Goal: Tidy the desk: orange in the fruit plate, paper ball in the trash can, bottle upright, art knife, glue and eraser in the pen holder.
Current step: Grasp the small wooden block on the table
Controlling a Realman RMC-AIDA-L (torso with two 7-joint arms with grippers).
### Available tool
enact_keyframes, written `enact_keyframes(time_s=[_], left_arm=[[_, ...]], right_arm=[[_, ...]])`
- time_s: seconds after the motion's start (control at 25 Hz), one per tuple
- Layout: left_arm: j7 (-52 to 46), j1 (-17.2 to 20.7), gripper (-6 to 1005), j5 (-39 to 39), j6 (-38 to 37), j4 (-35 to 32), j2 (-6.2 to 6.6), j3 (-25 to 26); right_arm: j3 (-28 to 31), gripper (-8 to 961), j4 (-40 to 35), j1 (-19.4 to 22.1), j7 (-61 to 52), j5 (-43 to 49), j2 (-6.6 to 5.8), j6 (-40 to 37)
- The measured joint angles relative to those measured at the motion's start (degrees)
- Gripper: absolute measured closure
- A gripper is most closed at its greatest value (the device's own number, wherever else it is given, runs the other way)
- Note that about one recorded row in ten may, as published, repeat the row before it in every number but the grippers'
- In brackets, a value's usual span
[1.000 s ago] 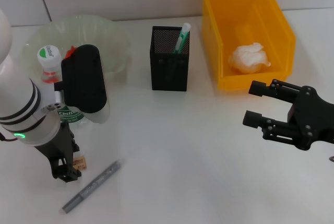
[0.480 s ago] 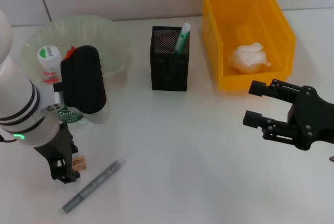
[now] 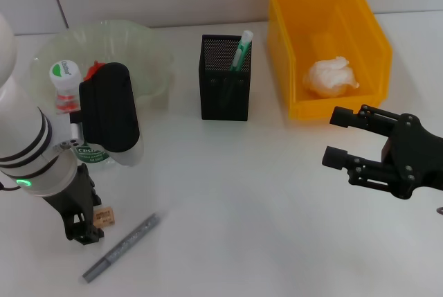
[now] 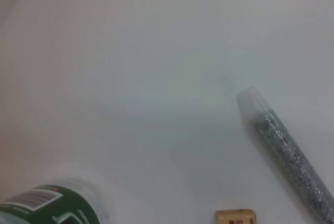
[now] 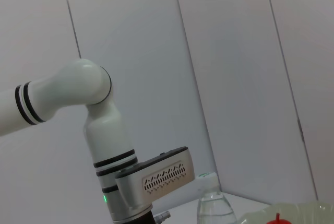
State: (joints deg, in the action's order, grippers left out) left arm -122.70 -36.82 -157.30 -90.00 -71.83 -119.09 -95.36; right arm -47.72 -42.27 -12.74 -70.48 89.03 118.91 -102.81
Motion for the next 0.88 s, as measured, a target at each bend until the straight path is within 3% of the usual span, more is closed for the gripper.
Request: enact_keyframes(time_s=[0.36,0.88], left_arm=[[0.0,-0.2,473,0.0,0.3,0.0,0.00,-0.1],[0.0,-1.0,586,0.1,0.4,1.4,0.00,-0.1]], right_arm=[[0.0,229,0.0,-0.1,0.0,0.0,0.00,0.1],[0.6,229,0.0,-0.2,0.0,0.1,0.00,0.2]])
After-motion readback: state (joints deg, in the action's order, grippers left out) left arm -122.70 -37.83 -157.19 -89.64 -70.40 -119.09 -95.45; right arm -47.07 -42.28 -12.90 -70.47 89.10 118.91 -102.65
